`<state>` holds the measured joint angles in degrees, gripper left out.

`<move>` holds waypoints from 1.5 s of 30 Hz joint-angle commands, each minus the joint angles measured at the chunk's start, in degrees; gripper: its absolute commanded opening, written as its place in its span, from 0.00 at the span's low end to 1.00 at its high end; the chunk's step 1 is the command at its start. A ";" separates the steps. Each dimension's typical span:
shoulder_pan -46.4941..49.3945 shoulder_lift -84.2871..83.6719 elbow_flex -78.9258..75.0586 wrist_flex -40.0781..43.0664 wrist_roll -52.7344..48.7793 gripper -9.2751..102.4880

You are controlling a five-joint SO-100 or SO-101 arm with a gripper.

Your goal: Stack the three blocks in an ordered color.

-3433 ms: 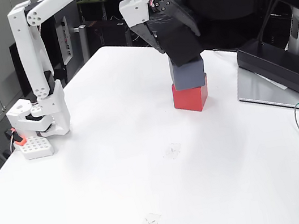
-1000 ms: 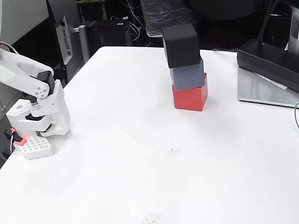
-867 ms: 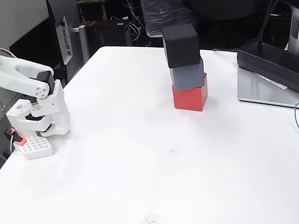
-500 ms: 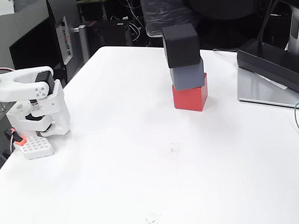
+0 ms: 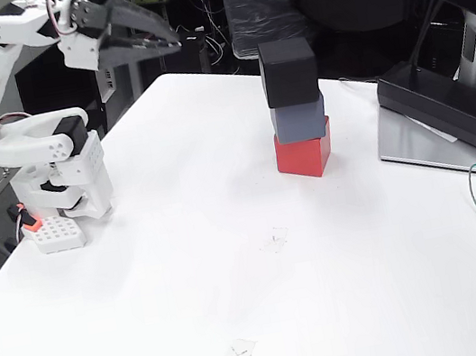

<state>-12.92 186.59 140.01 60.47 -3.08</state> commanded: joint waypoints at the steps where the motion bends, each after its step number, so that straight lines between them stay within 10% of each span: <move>1: 1.49 1.85 9.84 -5.36 0.44 0.07; 20: 2.11 4.66 36.83 -23.20 0.53 0.07; 45: 2.29 4.48 37.00 -22.94 11.51 0.07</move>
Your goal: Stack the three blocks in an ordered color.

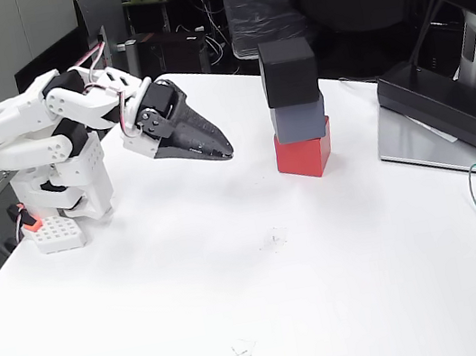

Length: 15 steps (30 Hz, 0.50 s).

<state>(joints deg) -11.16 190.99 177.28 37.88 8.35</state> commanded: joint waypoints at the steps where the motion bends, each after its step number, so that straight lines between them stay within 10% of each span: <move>1: 0.53 0.09 -0.26 -0.35 -0.62 0.07; 15: 0.53 0.18 -0.26 1.14 -6.06 0.07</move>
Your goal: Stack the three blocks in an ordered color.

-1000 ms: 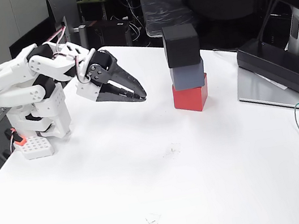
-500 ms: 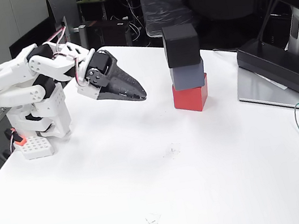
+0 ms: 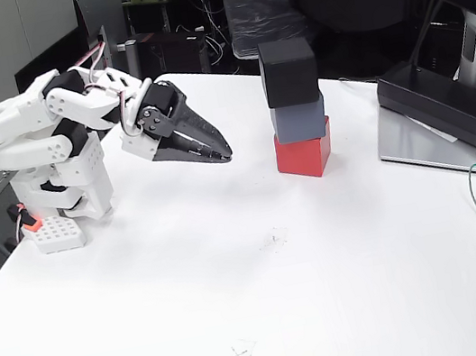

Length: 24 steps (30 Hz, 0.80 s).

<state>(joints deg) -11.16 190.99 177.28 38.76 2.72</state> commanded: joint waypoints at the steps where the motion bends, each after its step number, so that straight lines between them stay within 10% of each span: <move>1: 0.53 0.18 -0.26 0.26 -0.44 0.07; 24: 7.47 0.18 -0.26 0.53 -0.44 0.07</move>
